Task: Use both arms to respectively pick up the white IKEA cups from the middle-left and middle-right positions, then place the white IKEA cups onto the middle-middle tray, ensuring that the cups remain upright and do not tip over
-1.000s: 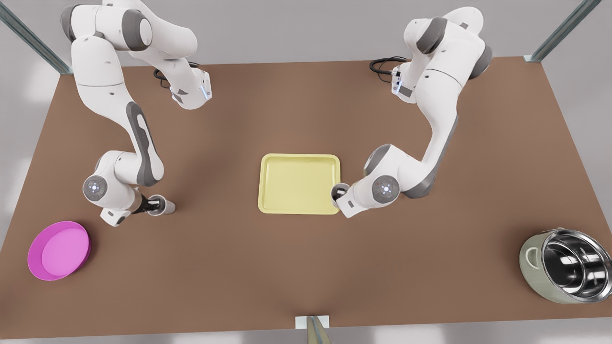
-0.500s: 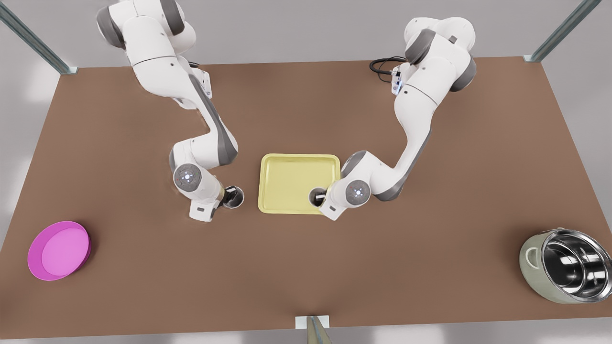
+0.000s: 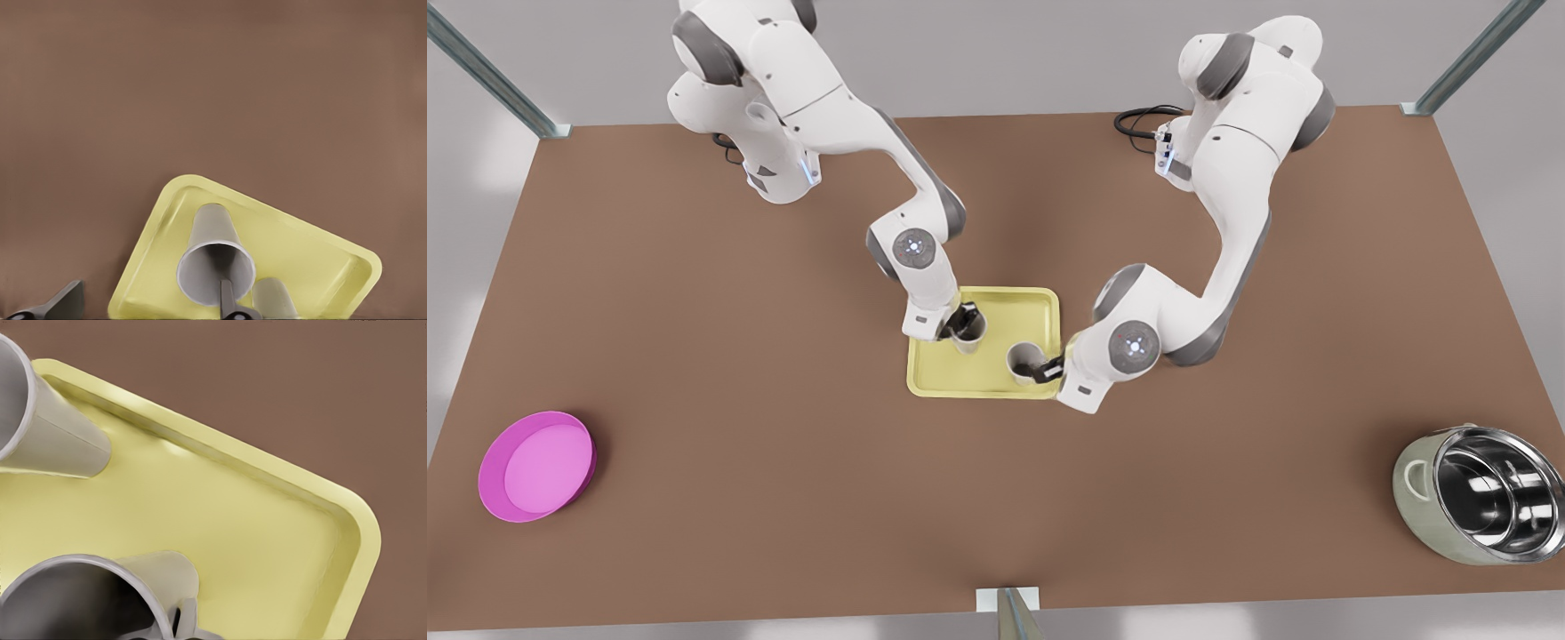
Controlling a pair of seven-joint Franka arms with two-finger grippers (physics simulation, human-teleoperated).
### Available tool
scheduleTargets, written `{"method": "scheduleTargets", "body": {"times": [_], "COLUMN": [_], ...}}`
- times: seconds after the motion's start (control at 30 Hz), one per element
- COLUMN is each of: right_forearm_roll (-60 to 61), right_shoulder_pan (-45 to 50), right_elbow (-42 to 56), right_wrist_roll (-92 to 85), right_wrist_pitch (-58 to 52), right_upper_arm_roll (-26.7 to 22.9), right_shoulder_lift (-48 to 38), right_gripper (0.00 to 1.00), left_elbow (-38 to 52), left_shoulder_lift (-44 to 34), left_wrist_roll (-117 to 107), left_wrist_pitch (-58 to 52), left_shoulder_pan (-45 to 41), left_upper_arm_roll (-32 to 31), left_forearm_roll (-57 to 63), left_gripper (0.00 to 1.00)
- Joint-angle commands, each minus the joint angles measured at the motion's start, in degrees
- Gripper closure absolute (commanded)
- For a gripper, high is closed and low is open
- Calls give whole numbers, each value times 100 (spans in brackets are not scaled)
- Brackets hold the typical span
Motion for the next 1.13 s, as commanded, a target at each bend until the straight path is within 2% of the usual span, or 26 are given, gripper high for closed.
{"method": "scheduleTargets", "body": {"times": [0.0, 0.07, 0.1, 0.13, 0.47, 0.57, 0.6, 0.67, 0.73, 0.8, 0.83, 0.87, 0.93, 1.03, 1.1], "right_forearm_roll": [-13, -13, -13, -13, -75, -75, -75, -610, -839, -778, -620, -646, -1147, -1481, -1498], "right_shoulder_pan": [5, 5, 14, 58, -47, -1004, -1531, -2438, -2921, -3264, -3405, -3405, -3405, -3431, -3457], "right_elbow": [-11, -82, -99, -99, -64, 585, 884, 1008, 1315, 1825, 1773, 1307, 1438, 2142, 2159], "right_wrist_roll": [2253, 2262, 2253, 2244, 1982, 532, -144, -1139, -1798, -2370, -3038, -2872, -2730, -2713, -2502], "right_wrist_pitch": [509, 474, 474, 439, 71, -2432, -3242, -3297, -3340, -4324, -4703, -4782, -5616, -6074, -6118], "right_upper_arm_roll": [-3, -3, -3, -3, -65, -65, -65, -65, -73, -91, -91, -100, -135, -152, -179], "right_shoulder_lift": [34, 17, 17, -1, -246, -985, -994, -775, -678, -950, -1362, -2057, -2813, -2761, -2761], "right_gripper": [79, 53, 21, 0, 0, 0, 0, 0, 0, 0, 0, 0, 0, 0, 0], "left_elbow": [1038, 1117, 347, -885, -913, -922, -922, -913, -922, -922, -922, -922, -922, -922, -922], "left_shoulder_lift": [-107, -863, -1801, -2629, -2480, -2436, -2436, -2454, -2436, -2436, -2436, -2428, -2410, -2296, -2296], "left_wrist_roll": [-459, 3098, 5646, 6574, 6371, 6371, 6371, 6397, 6389, 6389, 6389, 6380, 6380, 6389, 6389], "left_wrist_pitch": [-3069, -3605, -3501, -2201, -2076, -2111, -2103, -2111, -2111, -2243, -2270, -2331, -2393, -2393, -2384], "left_shoulder_pan": [477, 1549, 1585, 1418, 1550, 1629, 1655, 1682, 1761, 1893, 1893, 1893, 1893, 1902, 1884], "left_upper_arm_roll": [-4, -13, 671, 1139, 1148, 1148, 1148, 1156, 1148, 1156, 1156, 1156, 1148, 1148, 1148], "left_forearm_roll": [263, 844, 1099, 1055, 501, 519, 510, 510, 493, 299, 299, 299, 308, 308, 317], "left_gripper": [0, 0, 0, 0, 0, 0, 0, 0, 0, 0, 0, 0, 0, 0, 0]}}
